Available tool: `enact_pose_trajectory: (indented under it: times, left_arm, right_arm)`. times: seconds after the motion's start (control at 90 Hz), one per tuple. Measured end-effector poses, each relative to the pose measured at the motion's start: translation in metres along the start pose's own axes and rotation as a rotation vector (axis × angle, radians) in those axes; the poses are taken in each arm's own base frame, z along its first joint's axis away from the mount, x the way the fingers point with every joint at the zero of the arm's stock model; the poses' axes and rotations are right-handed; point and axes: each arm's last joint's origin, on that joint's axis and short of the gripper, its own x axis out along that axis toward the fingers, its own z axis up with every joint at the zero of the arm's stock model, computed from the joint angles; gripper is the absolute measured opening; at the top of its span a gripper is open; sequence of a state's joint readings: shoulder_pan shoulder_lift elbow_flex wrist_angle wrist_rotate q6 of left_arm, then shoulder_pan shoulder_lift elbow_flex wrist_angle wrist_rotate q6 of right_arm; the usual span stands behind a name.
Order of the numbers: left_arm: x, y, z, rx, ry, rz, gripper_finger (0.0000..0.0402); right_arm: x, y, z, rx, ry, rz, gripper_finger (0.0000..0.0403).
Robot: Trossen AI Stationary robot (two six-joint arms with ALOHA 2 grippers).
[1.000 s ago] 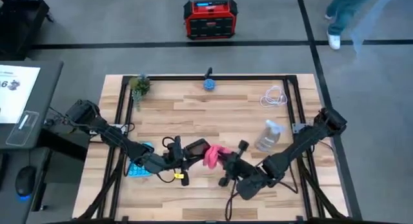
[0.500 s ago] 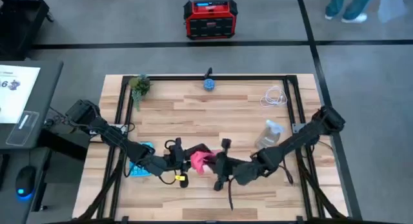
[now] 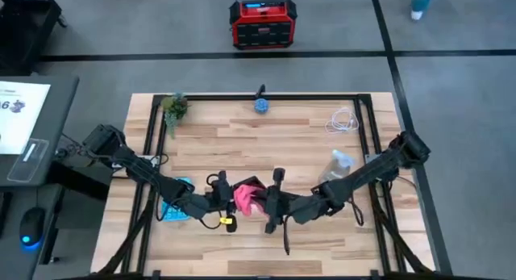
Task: Apply microfiber cloth
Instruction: Wipe the front of the black cellphone using the pink microfiber cloth
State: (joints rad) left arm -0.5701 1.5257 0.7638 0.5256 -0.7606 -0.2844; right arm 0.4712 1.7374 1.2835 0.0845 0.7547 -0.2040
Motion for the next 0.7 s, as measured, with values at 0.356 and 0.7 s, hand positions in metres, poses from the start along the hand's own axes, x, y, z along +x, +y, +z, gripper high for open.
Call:
enact_pose_trajectory:
  times: [0.356,0.7]
  left_arm:
    - [-0.001,0.0,0.002,-0.004,-0.008,-0.001,0.0009]
    - [0.0,0.0,0.001,-0.007,-0.004,0.006,0.0009]
  right_arm:
    - [-0.001,0.002,0.004,0.026,-0.042,-0.005,0.0]
    - [0.004,-0.018,0.028,0.11,-0.182,-0.074,0.0]
